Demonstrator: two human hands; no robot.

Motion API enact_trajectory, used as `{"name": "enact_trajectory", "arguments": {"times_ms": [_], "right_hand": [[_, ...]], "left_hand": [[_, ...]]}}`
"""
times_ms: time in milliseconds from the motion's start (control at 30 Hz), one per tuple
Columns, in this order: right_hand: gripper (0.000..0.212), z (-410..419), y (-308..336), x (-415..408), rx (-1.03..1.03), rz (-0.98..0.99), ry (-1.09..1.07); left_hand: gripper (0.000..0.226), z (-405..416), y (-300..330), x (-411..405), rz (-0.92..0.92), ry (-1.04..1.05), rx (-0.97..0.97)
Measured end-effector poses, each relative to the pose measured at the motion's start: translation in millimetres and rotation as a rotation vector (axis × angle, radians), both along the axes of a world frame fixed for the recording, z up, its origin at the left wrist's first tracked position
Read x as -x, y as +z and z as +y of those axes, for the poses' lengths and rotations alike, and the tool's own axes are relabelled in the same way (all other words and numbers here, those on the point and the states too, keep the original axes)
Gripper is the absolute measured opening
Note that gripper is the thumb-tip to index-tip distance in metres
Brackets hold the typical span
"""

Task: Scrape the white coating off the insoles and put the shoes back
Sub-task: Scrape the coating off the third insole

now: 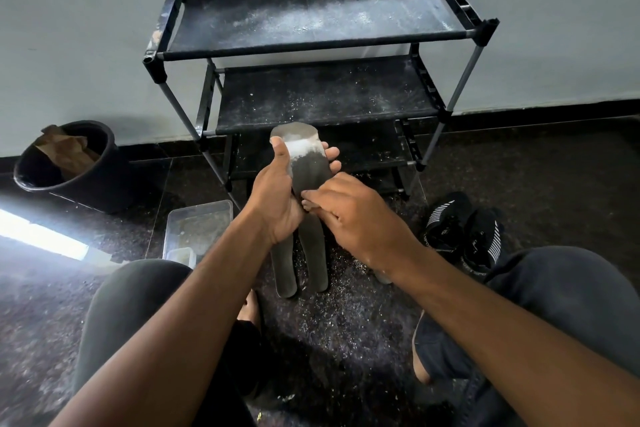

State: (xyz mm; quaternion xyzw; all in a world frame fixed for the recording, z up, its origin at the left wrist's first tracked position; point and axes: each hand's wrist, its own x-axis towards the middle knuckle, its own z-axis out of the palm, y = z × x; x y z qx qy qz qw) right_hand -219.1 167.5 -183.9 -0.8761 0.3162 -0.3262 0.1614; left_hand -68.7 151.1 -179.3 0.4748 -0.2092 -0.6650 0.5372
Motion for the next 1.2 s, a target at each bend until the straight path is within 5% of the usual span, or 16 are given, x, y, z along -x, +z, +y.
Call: {"name": "enact_trajectory", "arguments": {"times_ms": [200,567,700,933,1067,1200], "right_hand": [[0.017,-4.4,3.1,-2.4,-0.074,-0.143,-0.121],[0.010,3.3,1.2,0.0,-0.199,0.014,0.067],[0.013,6.5,0.0,0.1,-0.192,-0.014,0.061],[0.014,-2.8,4.2,2.3,-0.019,-0.064,-0.151],[0.014,0.0,1.4,0.7,-0.137,-0.086,-0.111],[0.012,-0.3,1.4,0.5,-0.239,-0.073,-0.001]], "left_hand": [[0.080,7.8,-3.1,14.2,-0.048,-0.097,-0.030],[0.099,-1.3,0.0,-3.7,0.109,0.013,-0.050],[0.102,-0.7,-5.5,2.6,-0.002,-0.080,-0.106],[0.074,10.6,-11.3,21.4,0.026,-0.109,-0.082],[0.090,8.0,-7.0,14.7,0.077,-0.139,-0.036],[0.082,5.6,-1.1,11.3,0.050,-0.053,-0.060]]}}
